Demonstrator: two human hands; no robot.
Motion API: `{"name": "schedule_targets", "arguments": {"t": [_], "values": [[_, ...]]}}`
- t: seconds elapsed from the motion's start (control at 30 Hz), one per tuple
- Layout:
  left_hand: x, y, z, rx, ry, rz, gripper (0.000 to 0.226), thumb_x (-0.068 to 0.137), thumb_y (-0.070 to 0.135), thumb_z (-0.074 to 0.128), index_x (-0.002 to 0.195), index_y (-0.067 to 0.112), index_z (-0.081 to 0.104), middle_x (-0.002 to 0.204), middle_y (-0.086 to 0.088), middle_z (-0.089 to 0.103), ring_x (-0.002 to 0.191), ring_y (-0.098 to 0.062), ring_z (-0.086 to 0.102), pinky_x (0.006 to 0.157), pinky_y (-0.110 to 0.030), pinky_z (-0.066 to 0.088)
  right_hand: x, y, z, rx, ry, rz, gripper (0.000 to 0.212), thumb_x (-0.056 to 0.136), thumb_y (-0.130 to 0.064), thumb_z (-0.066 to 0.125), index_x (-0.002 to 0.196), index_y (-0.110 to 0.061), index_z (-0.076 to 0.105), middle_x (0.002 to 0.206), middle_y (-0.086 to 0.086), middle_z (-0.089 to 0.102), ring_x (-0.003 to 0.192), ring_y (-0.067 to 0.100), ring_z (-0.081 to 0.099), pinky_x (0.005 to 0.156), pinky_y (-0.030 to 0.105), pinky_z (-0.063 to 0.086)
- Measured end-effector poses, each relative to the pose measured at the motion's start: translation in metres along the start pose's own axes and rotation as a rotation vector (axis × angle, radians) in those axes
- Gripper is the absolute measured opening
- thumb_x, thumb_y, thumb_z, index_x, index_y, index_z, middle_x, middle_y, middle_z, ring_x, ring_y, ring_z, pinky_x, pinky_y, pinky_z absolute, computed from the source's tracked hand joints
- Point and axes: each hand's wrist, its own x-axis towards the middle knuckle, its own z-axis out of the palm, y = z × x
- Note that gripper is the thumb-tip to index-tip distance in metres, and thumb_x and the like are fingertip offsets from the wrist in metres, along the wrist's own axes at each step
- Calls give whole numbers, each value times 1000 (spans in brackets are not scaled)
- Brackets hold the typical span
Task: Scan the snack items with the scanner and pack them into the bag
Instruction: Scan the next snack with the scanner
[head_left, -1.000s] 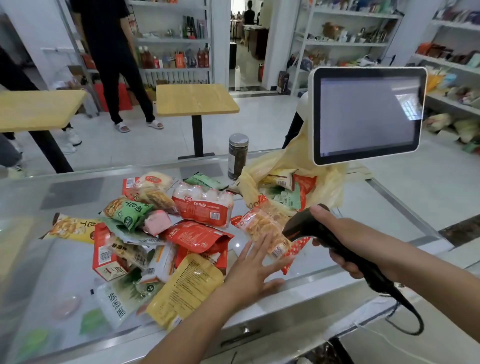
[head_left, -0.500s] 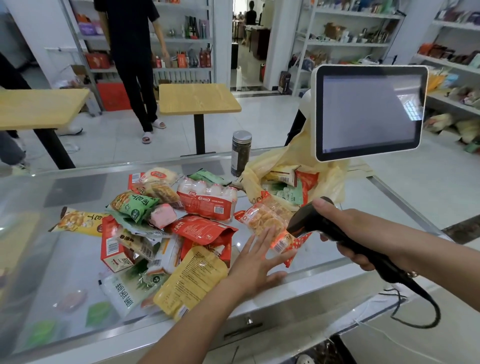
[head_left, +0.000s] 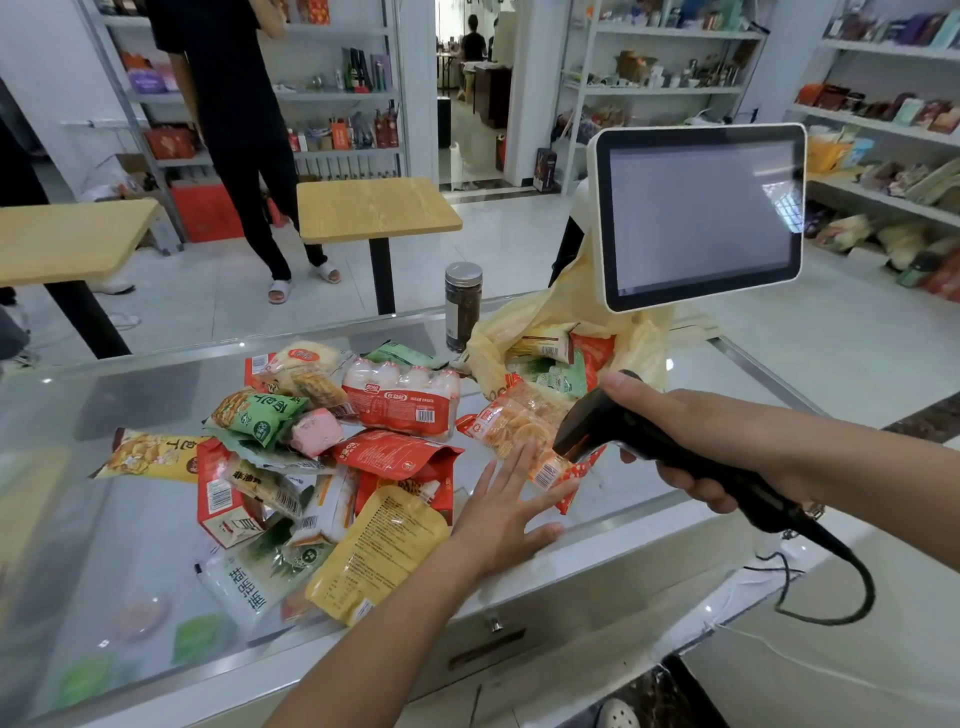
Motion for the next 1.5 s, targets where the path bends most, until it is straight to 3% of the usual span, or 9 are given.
{"name": "schedule_targets", "arguments": {"t": [0.3, 0.5, 0.7, 1.3, 1.5], "values": [[-1, 2, -3, -2, -10, 4, 54, 95, 60, 30, 141, 59, 1, 150, -1, -36, 130, -11, -44, 112, -38, -16, -15, -2, -1, -34, 1, -28, 78, 66, -81, 34, 89, -10, 57, 51, 2, 42, 38, 13, 35, 38, 19, 32], [-1, 2, -2, 3, -3, 6, 55, 95, 60, 30, 142, 59, 1, 149, -1, -38, 133, -12, -42, 115, -40, -11, -21, 3, -1, -35, 9, -28, 71, 76, -79, 33, 82, -12, 58, 51, 2, 41, 38, 13, 34, 38, 19, 31], [0, 1, 0, 35, 6, 16, 56, 95, 59, 30, 143, 55, 3, 150, -2, -38, 136, -15, -38, 117, -42, -7, -22, 6, -7, -49, 58, -56, 81, 59, -83, 33, 87, -10, 52, 50, 1, 42, 38, 14, 34, 38, 18, 31], [-1, 3, 0, 18, 11, -5, 55, 95, 57, 32, 143, 56, 6, 147, 1, -39, 136, -14, -37, 117, -44, -6, 7, 20, -7, -17, 47, -102, 75, 67, -81, 33, 80, -10, 54, 48, 0, 43, 37, 13, 36, 38, 19, 33], [-3, 7, -7, -44, 34, -3, 58, 94, 59, 35, 142, 58, 1, 149, 5, -38, 138, -14, -34, 116, -39, -7, 33, 42, -23, 77, 6, -66, 78, 66, -80, 36, 90, -8, 53, 50, 1, 44, 38, 13, 37, 39, 21, 33]]}}
